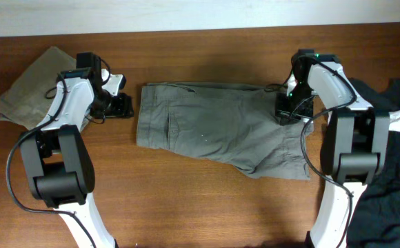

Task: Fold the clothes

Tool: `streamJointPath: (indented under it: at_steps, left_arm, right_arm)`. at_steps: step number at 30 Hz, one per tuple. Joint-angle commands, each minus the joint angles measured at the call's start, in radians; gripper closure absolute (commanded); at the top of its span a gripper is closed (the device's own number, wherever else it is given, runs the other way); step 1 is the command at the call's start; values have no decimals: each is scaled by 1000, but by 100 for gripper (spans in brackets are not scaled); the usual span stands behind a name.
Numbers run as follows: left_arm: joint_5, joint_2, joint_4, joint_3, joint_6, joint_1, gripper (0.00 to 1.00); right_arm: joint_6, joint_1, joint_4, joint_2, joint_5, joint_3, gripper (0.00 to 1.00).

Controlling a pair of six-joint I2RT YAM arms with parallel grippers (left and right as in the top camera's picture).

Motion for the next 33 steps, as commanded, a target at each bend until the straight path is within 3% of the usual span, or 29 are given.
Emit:
streamJointPath:
  at_steps: [1, 2, 3, 7, 12, 16, 17, 20, 24, 26, 31, 33]
  left_arm:
    - [226, 10, -9, 9, 12, 5, 24]
    - [365, 11, -9, 5, 39, 2, 19]
    - [399, 11, -9, 5, 40, -4, 17]
    - [393, 78, -45, 3, 40, -33, 14]
    - [395, 206, -55, 3, 29, -43, 14]
    - [431, 235, -57, 3, 29, -128, 25]
    - [430, 235, -58, 3, 29, -151, 34]
    - [393, 235, -58, 3, 29, -199, 98]
    - [390, 233, -128, 40, 29, -151, 100]
    - [386, 233, -243, 140, 30, -88, 100]
    - [300, 233, -572, 573, 45, 80, 100]
    - [192, 233, -715, 856, 44, 113, 100]
  right_arm:
    - [-104, 59, -43, -96, -153, 33, 94]
    - [-104, 90, -54, -91, -152, 27, 94]
    - [-96, 116, -53, -85, -152, 15, 94]
    - [41, 163, 29, -55, -100, -97, 95]
    - [43, 166, 84, -55, -99, -172, 95]
    - [43, 167, 96, -55, -100, -172, 95]
    - [43, 167, 96, -55, -100, -172, 95]
    - [43, 167, 94, -55, -100, -172, 95]
    - [39, 164, 73, -63, -100, -159, 96]
    - [31, 164, 42, -85, -99, -127, 96]
    - [32, 164, 27, -189, -99, -106, 96]
    - [32, 163, 31, -227, -99, -106, 96]
